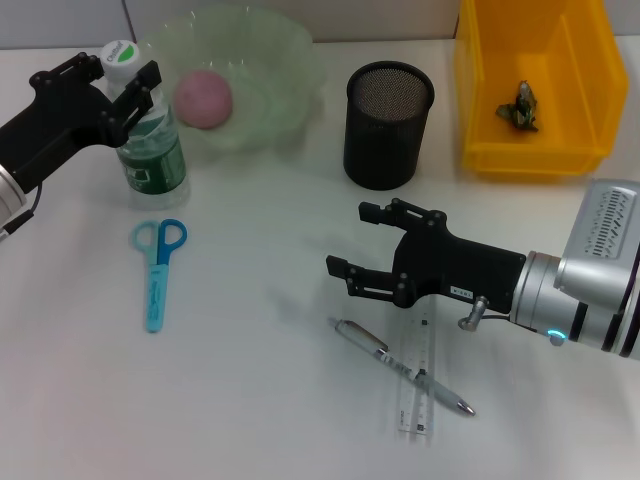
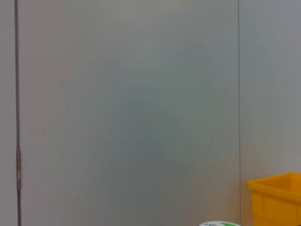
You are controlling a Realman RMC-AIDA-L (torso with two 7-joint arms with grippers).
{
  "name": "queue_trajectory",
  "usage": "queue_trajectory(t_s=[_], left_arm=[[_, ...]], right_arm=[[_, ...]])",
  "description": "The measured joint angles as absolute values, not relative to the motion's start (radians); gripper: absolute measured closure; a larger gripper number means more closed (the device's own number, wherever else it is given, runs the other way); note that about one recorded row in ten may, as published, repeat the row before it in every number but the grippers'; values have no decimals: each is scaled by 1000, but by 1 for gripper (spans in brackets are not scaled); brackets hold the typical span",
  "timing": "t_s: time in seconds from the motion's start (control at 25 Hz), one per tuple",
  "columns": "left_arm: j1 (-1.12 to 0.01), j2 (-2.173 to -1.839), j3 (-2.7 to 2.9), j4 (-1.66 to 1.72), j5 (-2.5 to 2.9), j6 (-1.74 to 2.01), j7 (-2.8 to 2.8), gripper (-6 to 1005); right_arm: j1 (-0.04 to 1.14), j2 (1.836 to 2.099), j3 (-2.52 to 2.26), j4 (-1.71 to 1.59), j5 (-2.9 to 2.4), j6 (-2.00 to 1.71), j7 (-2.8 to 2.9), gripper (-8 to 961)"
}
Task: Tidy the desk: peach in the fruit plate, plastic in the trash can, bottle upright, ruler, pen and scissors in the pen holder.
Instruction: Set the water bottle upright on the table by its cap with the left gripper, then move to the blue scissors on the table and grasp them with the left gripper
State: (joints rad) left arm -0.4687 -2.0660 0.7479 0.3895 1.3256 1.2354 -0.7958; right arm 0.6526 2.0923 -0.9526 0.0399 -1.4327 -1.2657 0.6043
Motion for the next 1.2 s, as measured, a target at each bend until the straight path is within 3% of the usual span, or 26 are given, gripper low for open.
queue_trajectory(t_s=[0.32, 0.52, 1.2], left_arm=[[-468, -2066, 746, 389, 1311, 1237, -798, 448], [-468, -2066, 746, 390, 1310, 1237, -796, 222], [-468, -2066, 745, 390, 1305, 1242, -801, 199]], right_arm=[[653, 2092, -953, 38, -1433, -1263, 604, 135], [653, 2092, -953, 38, -1433, -1262, 604, 135], [653, 2092, -953, 37, -1433, -1263, 604, 135]])
